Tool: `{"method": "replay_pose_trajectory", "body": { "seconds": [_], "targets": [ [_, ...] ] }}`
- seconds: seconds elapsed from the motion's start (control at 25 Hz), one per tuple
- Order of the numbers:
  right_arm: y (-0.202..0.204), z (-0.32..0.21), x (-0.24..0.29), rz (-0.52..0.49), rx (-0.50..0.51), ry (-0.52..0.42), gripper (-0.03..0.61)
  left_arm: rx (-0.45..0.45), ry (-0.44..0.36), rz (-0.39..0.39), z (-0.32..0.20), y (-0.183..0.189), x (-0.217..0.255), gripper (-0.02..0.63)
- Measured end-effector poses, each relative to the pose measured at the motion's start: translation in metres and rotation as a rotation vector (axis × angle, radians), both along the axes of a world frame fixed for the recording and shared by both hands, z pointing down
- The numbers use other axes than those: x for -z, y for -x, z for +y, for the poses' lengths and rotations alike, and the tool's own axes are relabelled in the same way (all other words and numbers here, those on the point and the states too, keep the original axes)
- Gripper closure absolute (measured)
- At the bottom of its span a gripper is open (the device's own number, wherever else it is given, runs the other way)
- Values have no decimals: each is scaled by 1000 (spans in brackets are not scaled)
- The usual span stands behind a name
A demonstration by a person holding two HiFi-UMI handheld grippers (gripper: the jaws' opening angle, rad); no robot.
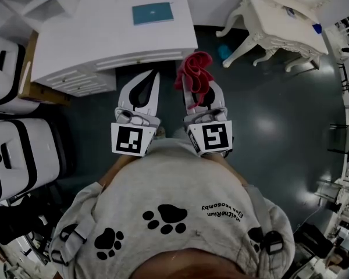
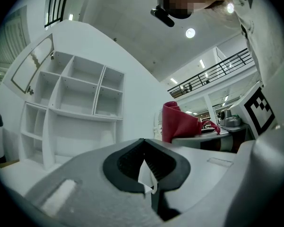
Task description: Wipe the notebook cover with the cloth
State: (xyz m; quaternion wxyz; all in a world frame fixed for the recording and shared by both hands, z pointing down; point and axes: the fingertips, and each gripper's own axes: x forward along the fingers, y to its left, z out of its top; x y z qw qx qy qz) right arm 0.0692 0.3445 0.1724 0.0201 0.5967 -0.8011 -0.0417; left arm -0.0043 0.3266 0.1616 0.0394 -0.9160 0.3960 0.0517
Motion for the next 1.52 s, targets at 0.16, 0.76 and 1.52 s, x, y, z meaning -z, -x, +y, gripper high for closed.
{"method": "replay_pose_trajectory", "body": {
  "seconds": [0.16, 0.76, 1.52],
  "targets": [
    [1, -8, -3, -5, -9, 12, 518, -15, 24, -4, -6, 1, -7, 618],
    [-6, -58, -1, -4, 22, -26, 518, 0, 9, -6, -53, -10, -10, 618],
    [-27, -230, 4, -11, 193, -9, 518, 156, 16, -5, -209, -36, -4, 618]
  ]
}}
